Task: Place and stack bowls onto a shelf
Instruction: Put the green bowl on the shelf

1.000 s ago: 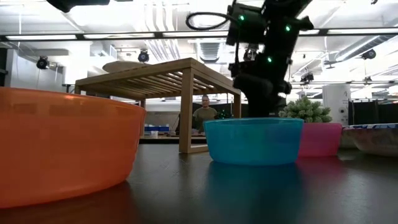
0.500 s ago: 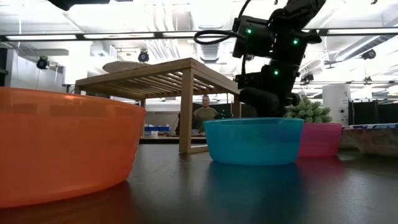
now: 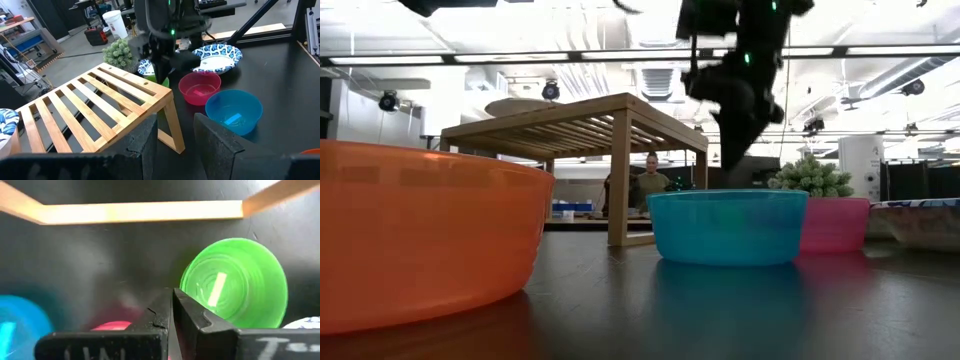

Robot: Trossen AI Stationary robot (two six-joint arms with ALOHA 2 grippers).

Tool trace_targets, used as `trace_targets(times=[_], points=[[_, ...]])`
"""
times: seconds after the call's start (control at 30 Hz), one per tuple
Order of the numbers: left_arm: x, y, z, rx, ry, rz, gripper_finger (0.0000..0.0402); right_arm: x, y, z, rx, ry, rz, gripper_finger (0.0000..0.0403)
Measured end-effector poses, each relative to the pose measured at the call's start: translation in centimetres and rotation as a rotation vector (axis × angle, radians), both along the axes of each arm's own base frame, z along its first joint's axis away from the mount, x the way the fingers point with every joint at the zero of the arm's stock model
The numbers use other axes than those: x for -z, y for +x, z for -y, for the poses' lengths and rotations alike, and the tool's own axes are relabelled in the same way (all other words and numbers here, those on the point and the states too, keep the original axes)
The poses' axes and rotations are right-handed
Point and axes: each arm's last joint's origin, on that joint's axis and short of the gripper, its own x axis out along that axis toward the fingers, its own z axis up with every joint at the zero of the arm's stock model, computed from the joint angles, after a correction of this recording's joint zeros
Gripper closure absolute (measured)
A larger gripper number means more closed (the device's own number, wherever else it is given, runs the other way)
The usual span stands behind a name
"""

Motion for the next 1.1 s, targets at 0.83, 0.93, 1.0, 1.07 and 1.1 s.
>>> trace_targets(times=[0.83, 0.93, 1.0, 1.07, 1.1], points=[[0.0, 0.0, 0.0, 0.0, 0.004, -0.004, 0.029, 5.9, -1.7, 1.1, 0.001, -0.024, 0.002, 0.0209], [0.0, 0.0, 0.0, 0.001, 0.007, -0.005, 0.029, 6.8, -2.1, 1.2, 0.015, -0.071, -0.005, 0.0211], [0.0, 0.0, 0.0, 0.002, 0.01, -0.006, 0.029, 7.1, -2.2, 1.2, 0.018, -0.084, 0.005, 0.0219], [0.0, 0.0, 0.0, 0.003, 0.013, -0.006, 0.029, 7.4, -2.3, 1.2, 0.018, -0.088, 0.011, 0.0233], [0.0, 0.0, 0.0, 0.004, 0.015, -0.006, 0.029, 7.6, -2.4, 1.2, 0.019, -0.089, 0.013, 0.0242]])
